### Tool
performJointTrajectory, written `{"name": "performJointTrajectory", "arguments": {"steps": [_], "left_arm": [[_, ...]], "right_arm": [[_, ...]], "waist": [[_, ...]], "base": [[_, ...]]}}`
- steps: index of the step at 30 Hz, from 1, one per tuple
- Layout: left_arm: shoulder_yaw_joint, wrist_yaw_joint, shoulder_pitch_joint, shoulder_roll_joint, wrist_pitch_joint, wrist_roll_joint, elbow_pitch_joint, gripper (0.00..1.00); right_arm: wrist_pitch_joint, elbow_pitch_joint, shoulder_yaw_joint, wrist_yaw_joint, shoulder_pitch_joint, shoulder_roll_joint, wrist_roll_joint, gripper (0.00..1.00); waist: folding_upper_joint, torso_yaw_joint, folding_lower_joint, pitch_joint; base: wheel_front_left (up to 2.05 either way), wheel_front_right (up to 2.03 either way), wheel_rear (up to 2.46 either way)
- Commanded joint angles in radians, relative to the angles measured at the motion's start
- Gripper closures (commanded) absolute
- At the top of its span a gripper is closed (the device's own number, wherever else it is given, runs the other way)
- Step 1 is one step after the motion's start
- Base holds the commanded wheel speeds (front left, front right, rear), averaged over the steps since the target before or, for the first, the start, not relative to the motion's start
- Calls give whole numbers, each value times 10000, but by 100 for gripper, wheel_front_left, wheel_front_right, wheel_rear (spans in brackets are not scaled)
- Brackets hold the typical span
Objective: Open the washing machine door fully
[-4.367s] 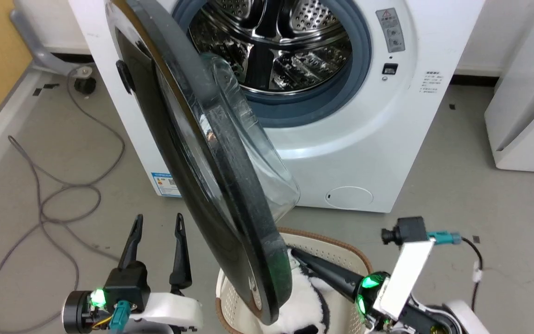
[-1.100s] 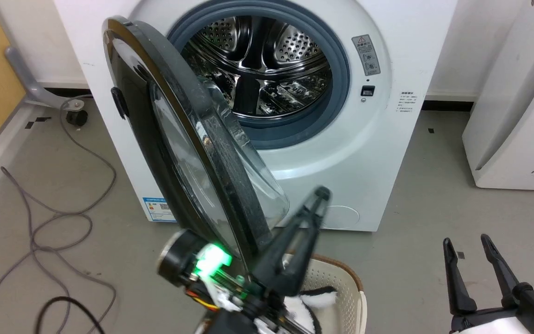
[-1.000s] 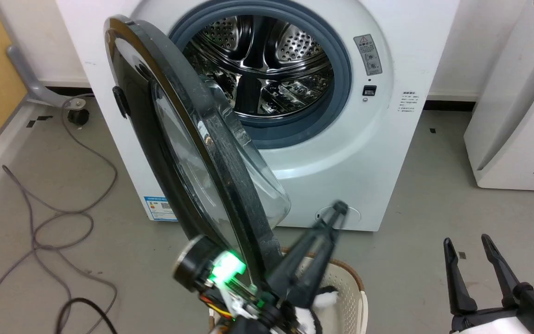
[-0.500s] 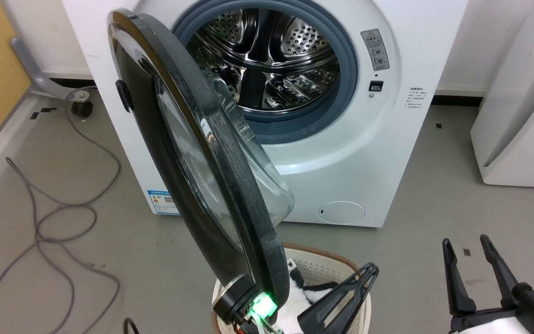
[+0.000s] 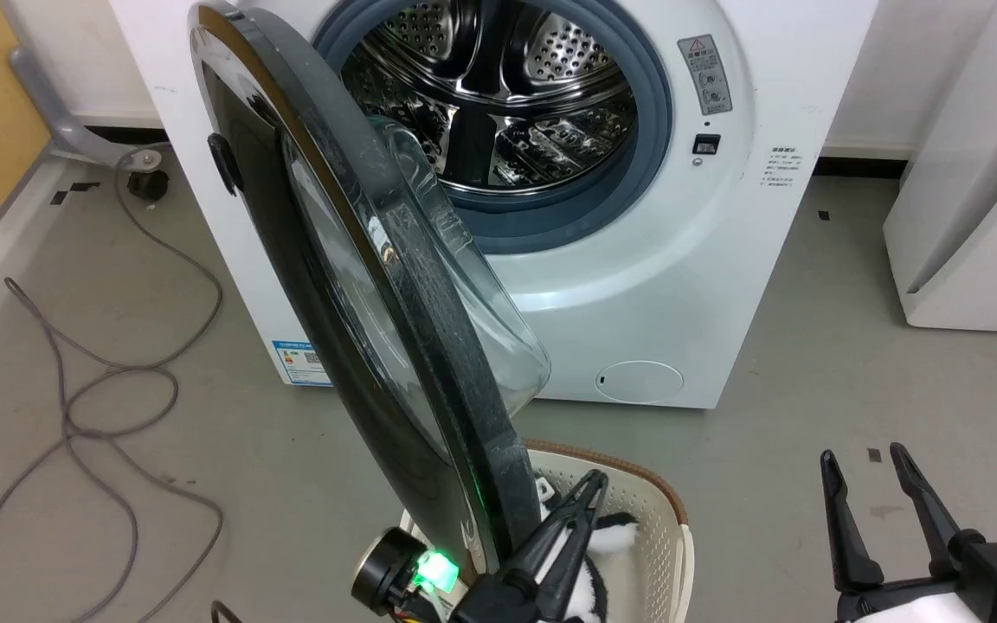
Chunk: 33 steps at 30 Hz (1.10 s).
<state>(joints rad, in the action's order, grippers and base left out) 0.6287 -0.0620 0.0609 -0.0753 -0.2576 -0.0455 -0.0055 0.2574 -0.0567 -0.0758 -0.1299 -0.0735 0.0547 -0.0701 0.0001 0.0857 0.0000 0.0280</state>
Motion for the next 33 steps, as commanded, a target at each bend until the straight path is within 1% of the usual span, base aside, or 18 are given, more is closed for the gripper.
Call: {"name": "performJointTrajectory", "arguments": {"steps": [1,8,13,25,33], "left_arm": [[-158,-79,-51,37,-42,-70,196,100],[-579,-163,-18,118,-42,-203,570,100],[-679,-89,-125,154,-42,-173,601,100],[-891,6,-590,110,-42,43,360,100],[-1100,-35,-870,66,-42,67,258,100]], "right_arm": [[43,-43,18,-8,120,-45,58,0],[43,-112,-21,-8,182,-45,87,0],[44,-178,-26,-8,109,-45,61,0],[44,-242,3,-8,19,-45,-20,0],[44,-268,63,-8,16,-45,-82,0]], "waist": [[-1,17,0,34],[-1,128,0,36],[-1,341,0,-67],[-1,1278,0,-160],[-1,1948,0,-121]], "base": [[0,0,0],[0,0,0],[0,0,0],[0,0,0],[0,0,0]]}}
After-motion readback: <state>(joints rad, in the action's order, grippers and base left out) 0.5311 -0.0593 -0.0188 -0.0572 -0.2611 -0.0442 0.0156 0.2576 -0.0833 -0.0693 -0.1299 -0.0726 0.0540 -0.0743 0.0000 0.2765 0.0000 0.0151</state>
